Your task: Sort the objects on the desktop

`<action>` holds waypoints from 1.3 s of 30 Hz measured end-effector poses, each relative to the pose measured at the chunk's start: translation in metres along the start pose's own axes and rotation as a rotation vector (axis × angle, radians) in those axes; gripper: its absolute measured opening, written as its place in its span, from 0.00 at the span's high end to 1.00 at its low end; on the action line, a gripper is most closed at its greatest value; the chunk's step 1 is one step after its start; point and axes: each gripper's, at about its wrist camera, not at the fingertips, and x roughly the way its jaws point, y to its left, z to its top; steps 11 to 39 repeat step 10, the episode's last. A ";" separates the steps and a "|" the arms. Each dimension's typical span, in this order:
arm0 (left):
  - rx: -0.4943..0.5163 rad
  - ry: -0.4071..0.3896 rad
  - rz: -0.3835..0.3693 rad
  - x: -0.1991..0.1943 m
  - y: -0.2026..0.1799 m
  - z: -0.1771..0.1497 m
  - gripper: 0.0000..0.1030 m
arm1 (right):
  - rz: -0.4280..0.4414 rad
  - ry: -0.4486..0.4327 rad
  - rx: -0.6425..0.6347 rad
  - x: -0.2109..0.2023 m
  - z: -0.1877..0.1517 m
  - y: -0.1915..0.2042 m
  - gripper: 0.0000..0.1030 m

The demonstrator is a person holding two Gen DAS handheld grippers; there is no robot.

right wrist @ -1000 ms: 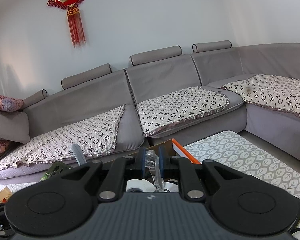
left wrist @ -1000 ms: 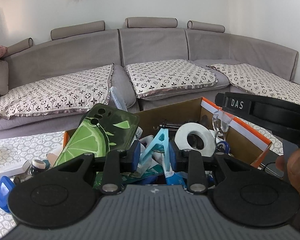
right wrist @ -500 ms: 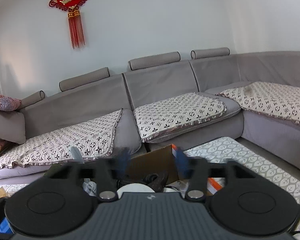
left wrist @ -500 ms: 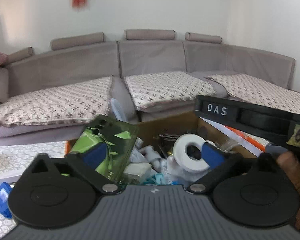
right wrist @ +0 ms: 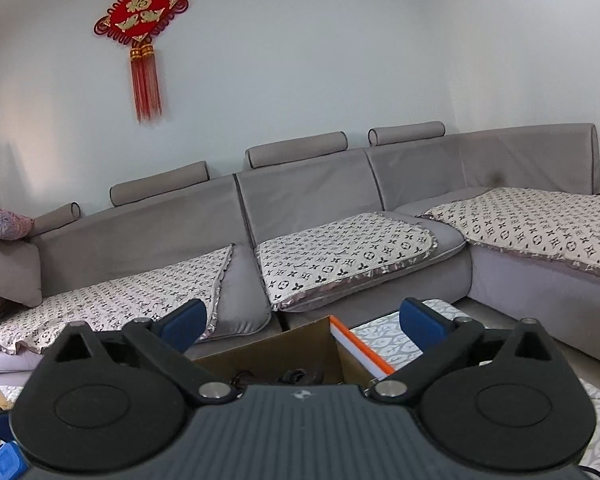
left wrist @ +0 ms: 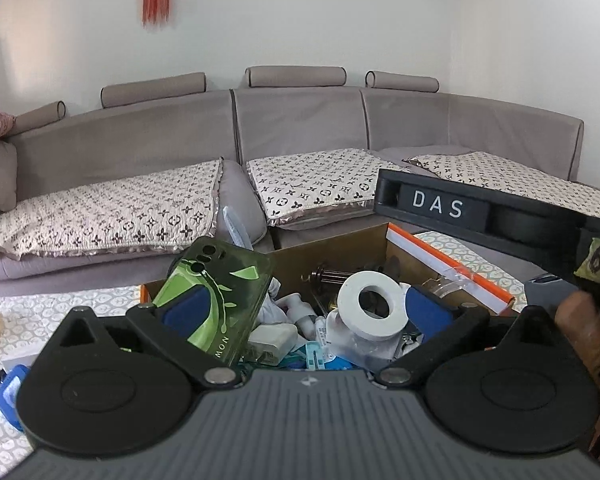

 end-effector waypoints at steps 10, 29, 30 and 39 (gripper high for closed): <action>-0.009 -0.012 0.023 -0.008 0.001 0.002 0.00 | -0.028 -0.019 -0.015 -0.010 0.001 -0.001 0.00; -0.009 -0.012 0.023 -0.008 0.001 0.002 0.00 | -0.028 -0.019 -0.015 -0.010 0.001 -0.001 0.00; -0.009 -0.012 0.023 -0.008 0.001 0.002 0.00 | -0.028 -0.019 -0.015 -0.010 0.001 -0.001 0.00; -0.009 -0.012 0.023 -0.008 0.001 0.002 0.00 | -0.028 -0.019 -0.015 -0.010 0.001 -0.001 0.00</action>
